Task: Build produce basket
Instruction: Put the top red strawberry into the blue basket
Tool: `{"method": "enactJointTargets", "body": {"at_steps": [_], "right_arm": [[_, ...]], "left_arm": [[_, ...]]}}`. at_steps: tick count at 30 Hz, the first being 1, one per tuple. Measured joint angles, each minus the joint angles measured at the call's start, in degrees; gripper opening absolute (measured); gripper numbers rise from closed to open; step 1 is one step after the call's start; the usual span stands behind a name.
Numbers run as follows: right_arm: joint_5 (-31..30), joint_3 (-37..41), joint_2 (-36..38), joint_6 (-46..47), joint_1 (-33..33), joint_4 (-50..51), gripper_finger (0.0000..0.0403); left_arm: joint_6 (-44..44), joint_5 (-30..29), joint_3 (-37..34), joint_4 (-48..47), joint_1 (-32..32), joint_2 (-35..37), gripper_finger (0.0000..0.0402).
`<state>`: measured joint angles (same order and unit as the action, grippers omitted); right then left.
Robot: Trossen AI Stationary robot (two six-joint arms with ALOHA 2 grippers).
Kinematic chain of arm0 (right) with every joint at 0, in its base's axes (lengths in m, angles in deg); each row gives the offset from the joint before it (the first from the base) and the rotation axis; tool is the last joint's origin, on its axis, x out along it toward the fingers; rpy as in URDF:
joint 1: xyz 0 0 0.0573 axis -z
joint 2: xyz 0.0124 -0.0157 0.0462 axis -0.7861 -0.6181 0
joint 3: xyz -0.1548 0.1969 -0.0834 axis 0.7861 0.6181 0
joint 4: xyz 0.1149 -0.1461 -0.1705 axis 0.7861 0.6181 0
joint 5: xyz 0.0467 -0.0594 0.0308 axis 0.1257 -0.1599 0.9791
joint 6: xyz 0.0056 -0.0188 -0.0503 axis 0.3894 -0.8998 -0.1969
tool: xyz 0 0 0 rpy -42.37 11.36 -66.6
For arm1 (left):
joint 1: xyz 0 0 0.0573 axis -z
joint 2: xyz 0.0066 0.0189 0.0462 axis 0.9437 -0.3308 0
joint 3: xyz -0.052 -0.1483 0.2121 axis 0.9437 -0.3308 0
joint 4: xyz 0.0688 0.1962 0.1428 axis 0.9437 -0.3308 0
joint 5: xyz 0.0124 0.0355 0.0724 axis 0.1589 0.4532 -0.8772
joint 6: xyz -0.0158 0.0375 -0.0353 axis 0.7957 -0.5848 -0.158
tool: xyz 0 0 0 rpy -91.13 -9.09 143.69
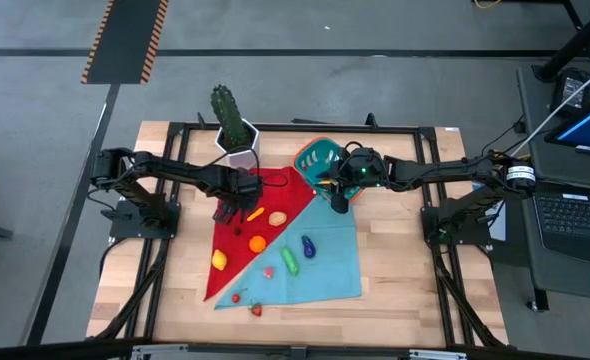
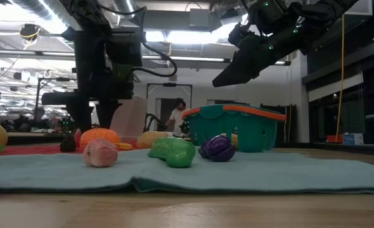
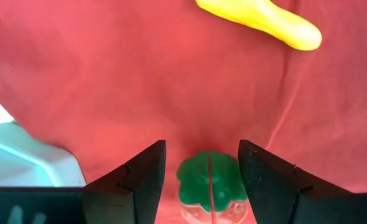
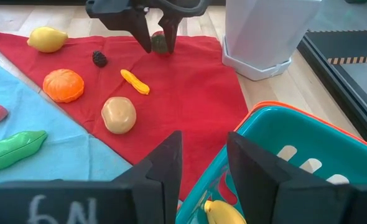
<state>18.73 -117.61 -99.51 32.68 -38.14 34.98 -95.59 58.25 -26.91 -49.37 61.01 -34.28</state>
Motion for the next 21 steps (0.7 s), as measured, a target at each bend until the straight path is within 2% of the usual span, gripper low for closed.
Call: {"method": "enactJointTargets", "body": {"at_steps": [11,15,21], "right_arm": [[0.0,0.0,0.0,0.0,0.0,0.0,0.0128],[0.0,0.0,0.0,0.0,0.0,0.0,0.0128],[0.0,0.0,0.0,0.0,0.0,0.0,0.0128]], "left_arm": [[1.1,0.1,0.0,0.3,0.0,0.0,0.0193],[7.2,-3.1,0.1,1.9,0.0,0.0,0.0193],[13.6,-3.3,0.1,3.7,0.0,0.0,0.0193]]}}
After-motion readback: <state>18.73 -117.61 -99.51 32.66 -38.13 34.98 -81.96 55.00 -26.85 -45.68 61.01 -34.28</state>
